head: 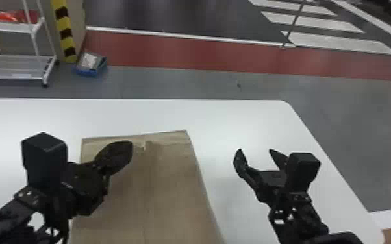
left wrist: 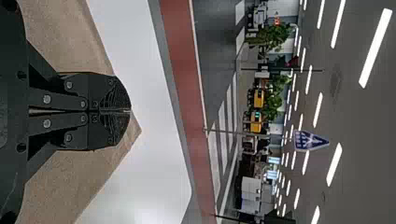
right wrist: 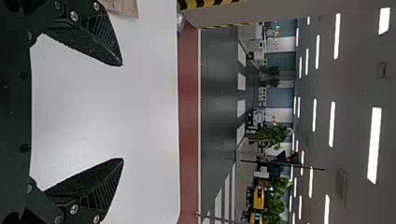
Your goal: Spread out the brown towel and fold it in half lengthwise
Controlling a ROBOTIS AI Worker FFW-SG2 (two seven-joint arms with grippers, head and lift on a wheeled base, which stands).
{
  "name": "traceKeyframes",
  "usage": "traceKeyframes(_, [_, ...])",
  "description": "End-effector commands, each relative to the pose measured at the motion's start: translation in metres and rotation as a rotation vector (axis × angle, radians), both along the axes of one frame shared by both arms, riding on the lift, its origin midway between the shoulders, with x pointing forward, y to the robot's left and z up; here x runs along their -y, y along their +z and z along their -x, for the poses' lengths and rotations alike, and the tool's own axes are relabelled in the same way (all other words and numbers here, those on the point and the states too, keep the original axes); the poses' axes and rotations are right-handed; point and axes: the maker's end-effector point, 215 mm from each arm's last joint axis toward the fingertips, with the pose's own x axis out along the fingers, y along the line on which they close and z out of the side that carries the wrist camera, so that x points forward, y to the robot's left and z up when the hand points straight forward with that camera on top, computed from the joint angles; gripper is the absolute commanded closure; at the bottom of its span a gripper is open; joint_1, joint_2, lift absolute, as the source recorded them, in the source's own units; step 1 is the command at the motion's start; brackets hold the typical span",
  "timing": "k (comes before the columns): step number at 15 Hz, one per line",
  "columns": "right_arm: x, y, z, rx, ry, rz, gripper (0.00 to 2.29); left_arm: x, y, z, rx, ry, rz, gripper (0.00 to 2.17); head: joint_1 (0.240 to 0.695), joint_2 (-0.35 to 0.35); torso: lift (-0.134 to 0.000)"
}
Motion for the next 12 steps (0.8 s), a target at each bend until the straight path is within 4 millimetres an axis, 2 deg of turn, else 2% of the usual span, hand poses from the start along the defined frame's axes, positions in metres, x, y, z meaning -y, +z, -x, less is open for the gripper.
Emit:
traceKeyframes(1, [0.014,0.003,0.002,0.006,-0.023,0.001,0.17,0.018,-0.001,0.017,-0.008,-0.034,0.002,1.34,0.695,-0.247,-0.125])
traceKeyframes(5, [0.041,0.016,0.004,0.029,-0.067,-0.019,0.17,0.048,-0.008,0.04,-0.024,-0.101,0.001,1.34,0.695,-0.323,-0.125])
traceKeyframes(7, [0.045,0.017,0.006,0.032,-0.072,-0.019,0.17,0.063,-0.007,0.052,-0.025,-0.138,0.004,1.34,0.695,-0.35,-0.125])
traceKeyframes(12, [0.045,0.018,0.005,0.035,-0.075,-0.023,0.17,0.093,-0.011,0.079,-0.035,-0.211,0.0,1.34,0.695,-0.35,-0.125])
